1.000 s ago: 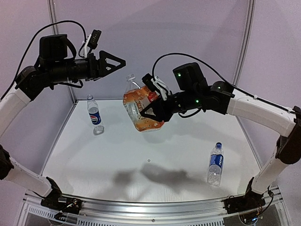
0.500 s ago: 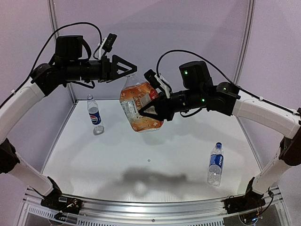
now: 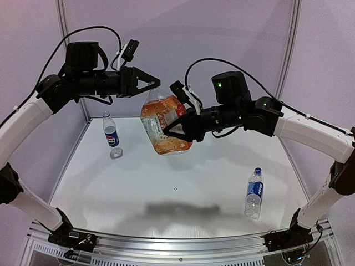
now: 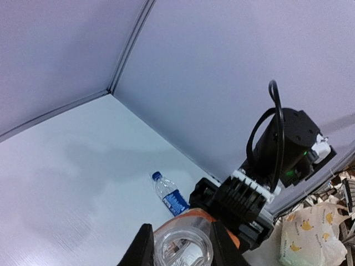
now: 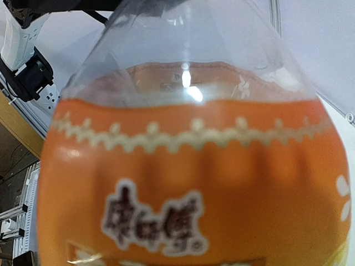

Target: Unscrew the bottle caps

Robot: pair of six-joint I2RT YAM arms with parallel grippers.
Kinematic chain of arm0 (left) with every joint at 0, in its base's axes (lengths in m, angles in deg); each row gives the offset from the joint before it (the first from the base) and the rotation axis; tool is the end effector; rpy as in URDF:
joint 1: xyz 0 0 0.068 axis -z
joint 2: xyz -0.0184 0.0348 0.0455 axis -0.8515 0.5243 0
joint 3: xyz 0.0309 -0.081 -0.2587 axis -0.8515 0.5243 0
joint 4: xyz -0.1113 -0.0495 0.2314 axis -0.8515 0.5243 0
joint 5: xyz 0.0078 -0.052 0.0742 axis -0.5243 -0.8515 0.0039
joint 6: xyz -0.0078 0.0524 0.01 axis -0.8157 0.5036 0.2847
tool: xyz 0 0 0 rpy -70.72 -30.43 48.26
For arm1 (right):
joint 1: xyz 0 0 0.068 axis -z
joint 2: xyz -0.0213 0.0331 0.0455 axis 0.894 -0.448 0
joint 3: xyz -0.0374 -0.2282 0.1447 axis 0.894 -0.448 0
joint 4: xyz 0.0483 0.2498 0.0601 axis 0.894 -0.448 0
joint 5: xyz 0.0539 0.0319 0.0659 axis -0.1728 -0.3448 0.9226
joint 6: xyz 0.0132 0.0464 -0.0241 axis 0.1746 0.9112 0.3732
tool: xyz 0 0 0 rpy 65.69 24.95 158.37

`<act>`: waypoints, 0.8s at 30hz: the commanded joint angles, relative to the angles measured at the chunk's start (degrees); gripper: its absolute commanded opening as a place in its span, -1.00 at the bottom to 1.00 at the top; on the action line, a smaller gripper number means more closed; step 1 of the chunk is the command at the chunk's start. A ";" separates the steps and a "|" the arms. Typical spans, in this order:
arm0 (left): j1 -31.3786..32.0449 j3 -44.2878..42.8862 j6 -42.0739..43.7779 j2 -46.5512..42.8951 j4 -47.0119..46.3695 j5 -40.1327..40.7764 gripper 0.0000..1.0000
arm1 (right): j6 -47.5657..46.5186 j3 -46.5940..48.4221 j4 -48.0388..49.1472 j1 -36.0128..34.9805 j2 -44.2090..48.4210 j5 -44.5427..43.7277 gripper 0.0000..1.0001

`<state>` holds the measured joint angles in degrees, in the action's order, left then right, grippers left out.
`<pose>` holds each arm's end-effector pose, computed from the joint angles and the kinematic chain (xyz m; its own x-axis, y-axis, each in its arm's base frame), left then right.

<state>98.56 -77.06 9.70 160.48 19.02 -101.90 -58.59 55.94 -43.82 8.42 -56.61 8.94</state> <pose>0.2216 -0.2093 0.4782 -0.5067 -0.0111 -0.8620 0.7887 0.3978 -0.4688 0.1974 0.3062 0.3951 -0.3834 -0.2591 -0.8865 -0.9093 0.2737 0.3133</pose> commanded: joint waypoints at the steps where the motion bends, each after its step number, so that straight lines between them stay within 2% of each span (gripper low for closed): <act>1: 0.71 -0.85 0.75 0.60 1.07 -1.26 -0.60 | 1.08 -0.51 0.70 0.24 1.37 -0.05 -0.82; 5: 1.11 -0.97 1.24 0.60 1.90 0.22 -0.94 | 1.22 -0.55 0.00 0.21 1.20 -1.12 -0.49; 8: 1.21 -1.00 1.54 0.43 2.44 1.65 -0.95 | 1.16 -0.51 -0.22 0.29 1.17 -1.94 -0.12; 11: 1.21 -1.59 2.05 0.42 3.92 3.88 -0.95 | 1.46 -0.51 -0.37 0.23 1.26 -3.12 0.41; 15: 1.29 -2.48 2.61 0.64 6.80 7.68 -0.95 | 1.60 -0.45 -0.90 0.21 1.55 -5.10 0.95; 18: 1.45 -2.72 2.96 0.62 8.57 11.81 -0.94 | 1.56 -0.42 -1.43 0.20 1.54 -5.67 0.99; 24: 1.65 -1.84 2.76 0.40 12.68 25.31 -0.88 | 1.80 -1.24 -3.38 0.24 1.89 -8.16 0.99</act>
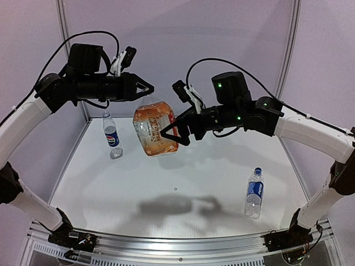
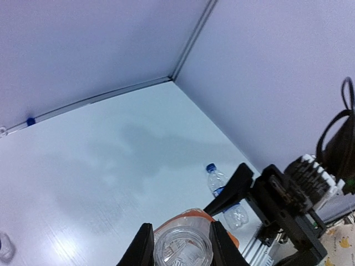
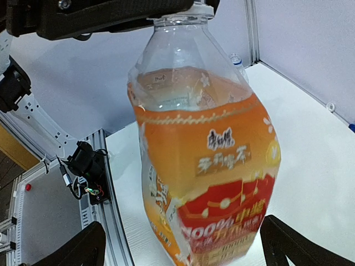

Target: Unscrew the bottle caps

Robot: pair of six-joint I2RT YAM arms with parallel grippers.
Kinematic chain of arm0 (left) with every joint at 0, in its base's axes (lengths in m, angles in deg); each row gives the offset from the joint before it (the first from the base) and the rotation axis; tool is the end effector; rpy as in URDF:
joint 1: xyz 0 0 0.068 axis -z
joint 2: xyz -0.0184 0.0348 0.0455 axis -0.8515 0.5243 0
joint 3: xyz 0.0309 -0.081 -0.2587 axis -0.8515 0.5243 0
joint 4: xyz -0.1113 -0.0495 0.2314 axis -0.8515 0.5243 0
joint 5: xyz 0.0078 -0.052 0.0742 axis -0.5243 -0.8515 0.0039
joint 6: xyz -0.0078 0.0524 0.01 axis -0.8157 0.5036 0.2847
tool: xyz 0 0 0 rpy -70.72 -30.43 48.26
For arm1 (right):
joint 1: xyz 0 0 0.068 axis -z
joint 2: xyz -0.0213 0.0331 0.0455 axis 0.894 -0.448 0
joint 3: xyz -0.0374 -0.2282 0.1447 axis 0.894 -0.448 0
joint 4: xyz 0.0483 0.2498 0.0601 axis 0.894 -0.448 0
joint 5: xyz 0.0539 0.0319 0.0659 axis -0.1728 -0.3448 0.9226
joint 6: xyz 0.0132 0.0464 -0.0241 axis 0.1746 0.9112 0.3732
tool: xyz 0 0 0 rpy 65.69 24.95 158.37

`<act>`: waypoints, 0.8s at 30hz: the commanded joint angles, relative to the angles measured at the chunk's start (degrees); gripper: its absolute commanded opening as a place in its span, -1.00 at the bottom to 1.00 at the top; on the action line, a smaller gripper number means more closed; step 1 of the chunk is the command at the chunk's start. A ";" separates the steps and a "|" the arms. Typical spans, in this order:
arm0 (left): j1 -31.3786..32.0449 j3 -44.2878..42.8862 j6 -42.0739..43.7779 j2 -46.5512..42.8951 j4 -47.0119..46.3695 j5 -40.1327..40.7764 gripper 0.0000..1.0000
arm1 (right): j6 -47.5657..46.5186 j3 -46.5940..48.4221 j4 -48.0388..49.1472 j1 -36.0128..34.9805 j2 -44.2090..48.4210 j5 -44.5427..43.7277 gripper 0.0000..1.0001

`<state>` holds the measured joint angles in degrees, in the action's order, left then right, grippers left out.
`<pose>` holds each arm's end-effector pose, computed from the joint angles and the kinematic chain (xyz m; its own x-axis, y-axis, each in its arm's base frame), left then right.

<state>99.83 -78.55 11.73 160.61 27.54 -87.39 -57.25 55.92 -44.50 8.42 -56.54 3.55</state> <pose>0.2202 -0.2059 0.4697 -0.5214 0.0092 -0.8533 0.6727 0.6196 -0.4044 0.2001 0.3046 0.3937 -0.4062 -0.2431 -0.8808 -0.8792 0.3667 0.3043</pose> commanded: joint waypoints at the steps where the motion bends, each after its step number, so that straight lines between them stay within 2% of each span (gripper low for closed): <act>1: 0.38 0.25 0.72 0.13 4.29 12.75 -0.87 | 0.66 -1.72 -3.09 0.27 2.20 -3.89 0.99; 8: 0.38 8.86 -0.16 -2.57 2.30 28.01 -0.91 | 1.32 -9.78 -2.07 0.22 7.14 -14.04 0.99; 16: 0.47 21.28 -0.21 -6.62 -9.67 42.14 -0.98 | 0.89 -16.81 -1.29 0.29 12.86 -30.48 0.99; 24: 0.38 29.62 1.63 -4.68 -23.48 51.33 -0.96 | 0.59 -20.16 -1.04 0.29 15.03 -38.08 0.99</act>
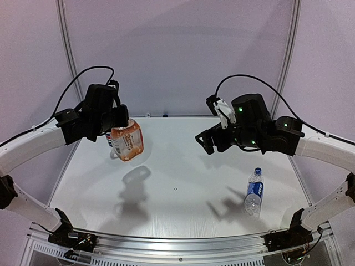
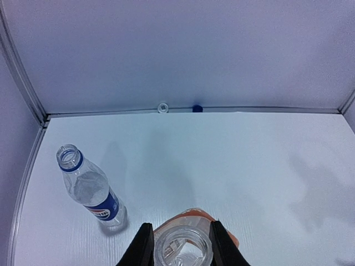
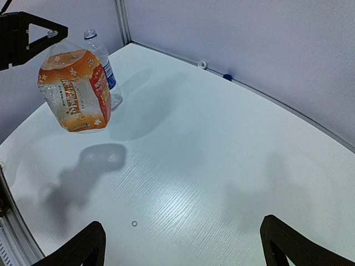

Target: Unscrew the bottle caps

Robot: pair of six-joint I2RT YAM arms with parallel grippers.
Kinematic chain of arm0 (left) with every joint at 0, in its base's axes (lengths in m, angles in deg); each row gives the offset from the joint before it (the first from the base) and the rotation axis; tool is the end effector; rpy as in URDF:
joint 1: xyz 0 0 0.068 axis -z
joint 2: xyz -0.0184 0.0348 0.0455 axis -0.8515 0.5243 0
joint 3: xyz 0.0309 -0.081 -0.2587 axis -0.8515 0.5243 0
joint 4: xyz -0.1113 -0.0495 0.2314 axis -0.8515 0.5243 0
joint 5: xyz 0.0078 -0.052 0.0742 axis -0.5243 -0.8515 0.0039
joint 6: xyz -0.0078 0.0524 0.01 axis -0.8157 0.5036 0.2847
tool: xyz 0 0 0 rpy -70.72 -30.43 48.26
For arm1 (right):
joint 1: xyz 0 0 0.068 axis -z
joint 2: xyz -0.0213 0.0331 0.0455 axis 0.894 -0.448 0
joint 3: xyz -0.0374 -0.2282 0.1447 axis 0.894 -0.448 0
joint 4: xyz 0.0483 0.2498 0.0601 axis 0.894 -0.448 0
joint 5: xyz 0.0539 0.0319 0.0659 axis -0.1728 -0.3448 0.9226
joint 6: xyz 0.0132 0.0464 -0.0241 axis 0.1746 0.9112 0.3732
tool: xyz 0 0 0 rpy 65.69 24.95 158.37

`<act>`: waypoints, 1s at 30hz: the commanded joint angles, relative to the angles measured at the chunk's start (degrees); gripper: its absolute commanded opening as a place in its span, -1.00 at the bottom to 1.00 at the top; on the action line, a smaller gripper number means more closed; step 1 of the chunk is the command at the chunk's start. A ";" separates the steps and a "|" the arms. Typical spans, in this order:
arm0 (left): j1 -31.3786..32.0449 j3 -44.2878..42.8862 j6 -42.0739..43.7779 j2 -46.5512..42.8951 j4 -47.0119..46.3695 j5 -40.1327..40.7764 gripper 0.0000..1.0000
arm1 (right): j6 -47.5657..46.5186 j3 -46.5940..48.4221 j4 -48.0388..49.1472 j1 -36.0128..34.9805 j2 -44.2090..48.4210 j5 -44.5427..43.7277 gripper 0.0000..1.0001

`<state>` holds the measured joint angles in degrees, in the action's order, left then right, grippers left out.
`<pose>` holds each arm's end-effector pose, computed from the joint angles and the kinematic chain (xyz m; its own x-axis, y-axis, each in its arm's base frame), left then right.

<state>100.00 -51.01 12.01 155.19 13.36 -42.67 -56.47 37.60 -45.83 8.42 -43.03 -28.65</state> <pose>0.2370 -0.1862 0.3625 -0.4068 -0.0338 -0.9129 0.0980 0.9919 -0.0805 0.1807 0.2425 0.3546 -0.4136 -0.2240 -0.8825 -0.5966 0.7988 0.0768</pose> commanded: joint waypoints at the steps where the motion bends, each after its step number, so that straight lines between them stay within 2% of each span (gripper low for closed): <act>1: 0.13 2.11 1.28 1.75 -9.89 7.69 -0.96 | -0.21 -2.18 0.30 0.29 1.74 -6.34 0.99; 11: -1.78 3.33 -2.55 10.15 -13.20 7.84 -1.00 | -0.28 -6.15 1.16 0.42 3.98 -9.08 0.99; 19: -3.75 7.54 -6.04 12.09 -19.48 6.07 -1.00 | -0.22 -7.67 1.89 1.31 4.39 -7.77 0.99; 22: -4.60 10.04 -6.88 12.35 -22.35 2.56 -1.00 | -0.21 -8.08 1.79 1.67 4.27 -7.42 0.99; 27: -4.98 10.42 -8.15 13.49 -19.65 1.57 -1.00 | -0.38 -8.87 1.85 2.25 4.84 -7.49 0.99; 28: -4.93 10.83 -8.69 13.59 -19.60 2.01 -0.97 | -0.38 -9.04 1.89 2.32 4.98 -7.39 0.99; 30: -4.83 12.10 -8.59 13.18 -20.72 1.75 -0.76 | -0.38 -9.29 1.96 2.47 5.20 -7.25 0.99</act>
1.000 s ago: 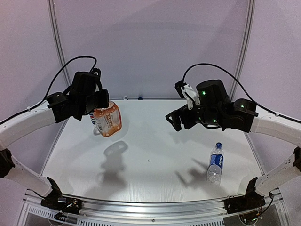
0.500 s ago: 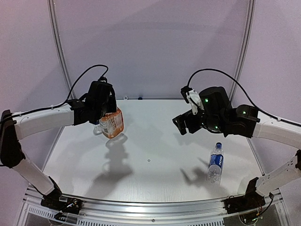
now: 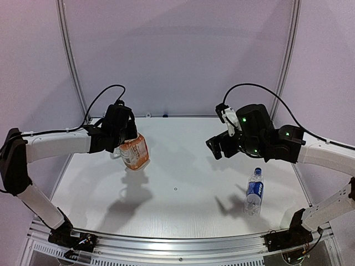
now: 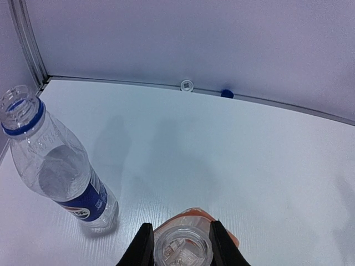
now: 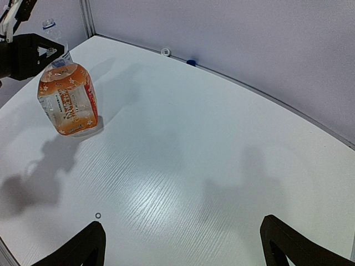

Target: Unscrew the bottle caps

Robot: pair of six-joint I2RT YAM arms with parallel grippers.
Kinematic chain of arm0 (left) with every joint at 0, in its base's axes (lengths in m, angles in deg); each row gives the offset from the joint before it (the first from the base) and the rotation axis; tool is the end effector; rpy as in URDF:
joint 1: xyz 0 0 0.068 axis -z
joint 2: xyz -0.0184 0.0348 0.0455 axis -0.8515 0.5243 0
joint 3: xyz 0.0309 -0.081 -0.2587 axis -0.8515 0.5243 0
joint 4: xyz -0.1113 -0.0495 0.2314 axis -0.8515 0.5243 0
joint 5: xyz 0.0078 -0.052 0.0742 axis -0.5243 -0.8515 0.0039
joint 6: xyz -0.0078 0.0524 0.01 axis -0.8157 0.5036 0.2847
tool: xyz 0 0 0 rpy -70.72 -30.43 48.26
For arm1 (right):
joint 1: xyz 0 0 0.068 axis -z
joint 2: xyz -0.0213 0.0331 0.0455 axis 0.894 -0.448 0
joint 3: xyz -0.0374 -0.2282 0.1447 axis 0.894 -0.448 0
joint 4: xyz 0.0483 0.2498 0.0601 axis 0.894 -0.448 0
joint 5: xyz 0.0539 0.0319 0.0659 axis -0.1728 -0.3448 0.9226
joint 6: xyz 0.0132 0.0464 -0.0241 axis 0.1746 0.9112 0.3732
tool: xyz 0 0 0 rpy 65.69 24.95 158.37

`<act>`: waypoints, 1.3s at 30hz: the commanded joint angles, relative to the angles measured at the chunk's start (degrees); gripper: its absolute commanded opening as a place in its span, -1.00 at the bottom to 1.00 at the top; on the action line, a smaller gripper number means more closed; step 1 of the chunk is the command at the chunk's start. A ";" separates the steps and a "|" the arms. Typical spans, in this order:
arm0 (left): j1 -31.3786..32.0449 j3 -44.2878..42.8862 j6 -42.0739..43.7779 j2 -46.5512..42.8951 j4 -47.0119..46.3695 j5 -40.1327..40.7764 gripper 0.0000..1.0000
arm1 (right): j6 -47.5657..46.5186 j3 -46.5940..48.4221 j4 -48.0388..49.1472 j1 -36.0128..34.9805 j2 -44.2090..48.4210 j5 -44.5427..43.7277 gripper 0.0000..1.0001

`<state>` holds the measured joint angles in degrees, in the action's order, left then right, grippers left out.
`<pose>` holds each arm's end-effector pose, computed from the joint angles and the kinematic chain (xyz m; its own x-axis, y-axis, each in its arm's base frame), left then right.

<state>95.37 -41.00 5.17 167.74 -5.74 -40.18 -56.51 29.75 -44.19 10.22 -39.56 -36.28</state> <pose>0.2921 -0.1955 0.2658 -0.4272 -0.1527 -0.8911 -0.0734 0.9882 -0.1341 0.1815 0.2203 0.3275 -0.4240 -0.2314 -0.8756 -0.4743 0.8803 -0.0030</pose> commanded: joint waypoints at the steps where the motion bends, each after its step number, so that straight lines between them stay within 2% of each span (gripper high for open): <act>1: -0.09 2.04 -1.58 0.63 -1.10 -0.66 -0.70 | -0.34 -1.54 0.33 0.77 1.85 0.32 0.99; 3: 0.23 1.92 -0.90 0.85 -0.62 -0.30 -0.59 | -0.56 -1.71 0.63 0.98 1.95 0.44 0.99; 6: 1.24 1.63 0.04 1.08 -0.09 0.95 -0.19 | -0.91 -1.72 0.81 1.14 2.00 0.58 0.99; 9: 2.40 0.59 1.09 1.61 1.05 1.32 0.05 | -1.04 -1.74 0.76 1.29 2.11 0.58 0.99; 13: 4.13 0.35 1.44 1.61 2.40 2.93 0.28 | -0.97 -1.82 0.48 1.38 2.58 0.47 0.99; 20: 5.78 0.13 0.22 -0.32 4.67 6.10 0.53 | -0.78 -2.05 0.35 1.52 3.62 1.58 0.99; 21: 5.78 0.04 -0.15 -0.75 5.02 6.63 0.59 | -0.70 -1.90 0.12 1.63 3.62 1.79 0.99; 24: 5.77 -0.65 -0.55 -2.24 6.17 8.10 0.96 | -0.43 -0.77 -1.04 1.66 3.46 2.07 0.99; 28: 5.64 -2.17 -0.16 -3.52 7.80 8.88 0.97 | 0.12 0.68 -2.75 1.66 3.47 1.58 0.99; 32: 5.78 -2.92 -0.89 -6.14 8.73 9.69 0.98 | 4.44 2.65 -9.27 3.70 3.19 1.08 0.99; 36: 6.42 -4.82 1.06 -9.61 12.26 9.84 0.97 | 11.55 2.13 -17.40 11.75 3.12 6.78 0.99; 39: 7.90 -6.33 6.13 -12.06 14.38 10.09 0.97 | 16.48 0.05 -21.36 18.28 3.85 12.59 0.99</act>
<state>101.40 -44.34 6.24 159.19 4.48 -31.31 -48.51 31.30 -55.78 21.65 -36.94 -30.94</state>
